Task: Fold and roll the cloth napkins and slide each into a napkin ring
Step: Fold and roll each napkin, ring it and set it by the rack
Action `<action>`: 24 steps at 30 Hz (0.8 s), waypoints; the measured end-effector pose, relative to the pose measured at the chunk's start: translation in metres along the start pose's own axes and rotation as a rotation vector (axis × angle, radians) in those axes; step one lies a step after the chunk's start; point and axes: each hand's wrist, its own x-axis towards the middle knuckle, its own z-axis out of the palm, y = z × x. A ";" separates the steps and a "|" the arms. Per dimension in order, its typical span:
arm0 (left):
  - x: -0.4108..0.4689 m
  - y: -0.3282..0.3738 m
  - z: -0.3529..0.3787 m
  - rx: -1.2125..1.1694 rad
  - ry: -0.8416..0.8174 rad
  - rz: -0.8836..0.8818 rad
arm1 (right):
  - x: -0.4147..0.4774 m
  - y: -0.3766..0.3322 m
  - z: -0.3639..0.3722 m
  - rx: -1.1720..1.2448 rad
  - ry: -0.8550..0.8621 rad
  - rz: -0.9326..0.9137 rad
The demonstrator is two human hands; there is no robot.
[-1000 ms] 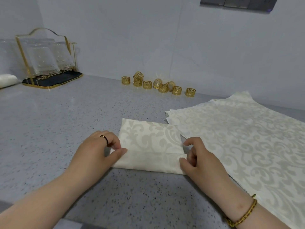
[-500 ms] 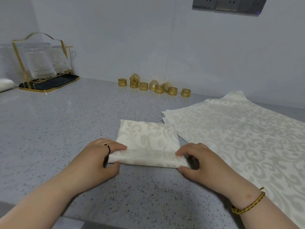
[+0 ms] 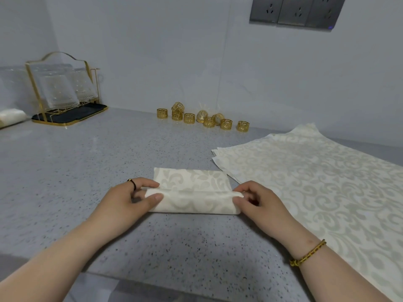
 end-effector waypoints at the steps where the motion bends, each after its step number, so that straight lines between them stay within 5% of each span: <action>1: 0.004 -0.001 0.001 0.007 0.000 -0.026 | 0.002 0.001 0.002 -0.023 0.008 0.004; 8: 0.022 0.008 0.003 0.220 -0.026 -0.106 | 0.026 -0.008 0.002 -0.186 -0.039 0.049; 13: 0.020 0.003 0.005 0.270 0.121 0.020 | 0.032 -0.004 0.012 -0.221 0.032 -0.040; 18: 0.011 0.001 0.003 0.179 -0.083 0.146 | 0.027 0.000 0.008 -0.078 -0.001 -0.094; 24: 0.010 -0.001 0.001 0.317 -0.206 0.100 | 0.021 -0.001 0.001 0.012 -0.136 -0.099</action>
